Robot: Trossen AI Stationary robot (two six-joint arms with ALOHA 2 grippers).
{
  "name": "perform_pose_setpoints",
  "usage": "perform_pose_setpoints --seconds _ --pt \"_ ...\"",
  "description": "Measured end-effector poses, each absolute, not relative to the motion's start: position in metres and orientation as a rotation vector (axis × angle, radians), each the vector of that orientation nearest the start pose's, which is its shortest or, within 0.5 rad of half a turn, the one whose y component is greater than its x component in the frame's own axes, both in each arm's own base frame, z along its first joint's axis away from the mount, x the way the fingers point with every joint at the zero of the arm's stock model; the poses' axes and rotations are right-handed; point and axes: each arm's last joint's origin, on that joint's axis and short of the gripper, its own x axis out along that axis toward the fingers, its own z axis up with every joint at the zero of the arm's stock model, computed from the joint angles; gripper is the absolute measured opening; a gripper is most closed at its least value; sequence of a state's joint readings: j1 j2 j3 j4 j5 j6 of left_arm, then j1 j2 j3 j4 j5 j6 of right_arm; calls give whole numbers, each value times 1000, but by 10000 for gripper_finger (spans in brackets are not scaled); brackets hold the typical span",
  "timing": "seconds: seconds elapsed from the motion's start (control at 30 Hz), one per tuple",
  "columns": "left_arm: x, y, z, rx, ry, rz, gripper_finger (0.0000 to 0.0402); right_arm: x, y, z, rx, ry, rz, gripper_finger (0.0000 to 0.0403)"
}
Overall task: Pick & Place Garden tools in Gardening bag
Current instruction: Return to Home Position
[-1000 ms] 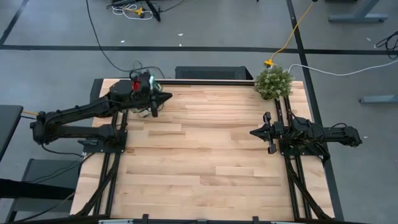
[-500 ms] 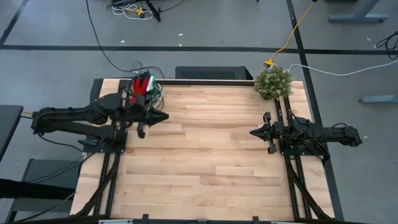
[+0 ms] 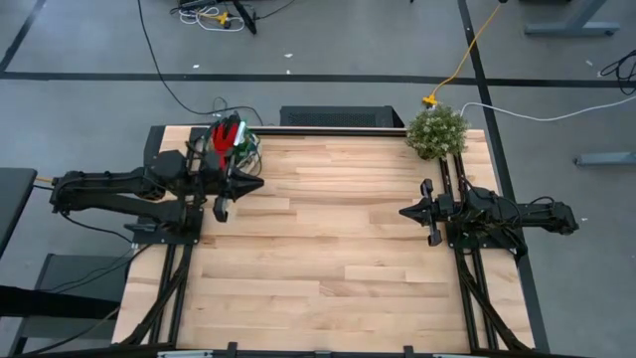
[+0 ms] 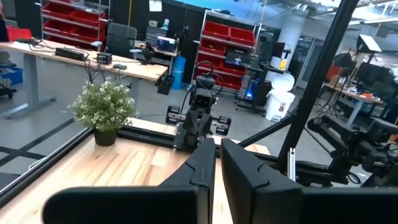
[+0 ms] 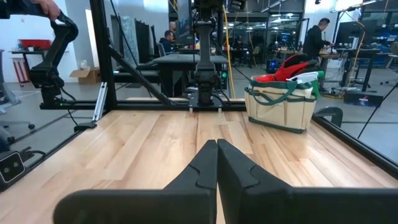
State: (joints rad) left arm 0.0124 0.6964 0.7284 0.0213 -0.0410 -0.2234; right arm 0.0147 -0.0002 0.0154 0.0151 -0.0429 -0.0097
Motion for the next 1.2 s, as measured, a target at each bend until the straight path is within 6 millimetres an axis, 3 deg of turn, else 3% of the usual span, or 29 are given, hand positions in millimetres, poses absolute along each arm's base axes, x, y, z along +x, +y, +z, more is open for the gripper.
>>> perform_pose_setpoints --seconds 0.57,1.2 --pt "138 2 353 -167 -135 34 32 97 3 170 -10 -31 57 10" --pt "115 0 278 -164 -360 -47 32 97 3 170 -10 -31 57 10"
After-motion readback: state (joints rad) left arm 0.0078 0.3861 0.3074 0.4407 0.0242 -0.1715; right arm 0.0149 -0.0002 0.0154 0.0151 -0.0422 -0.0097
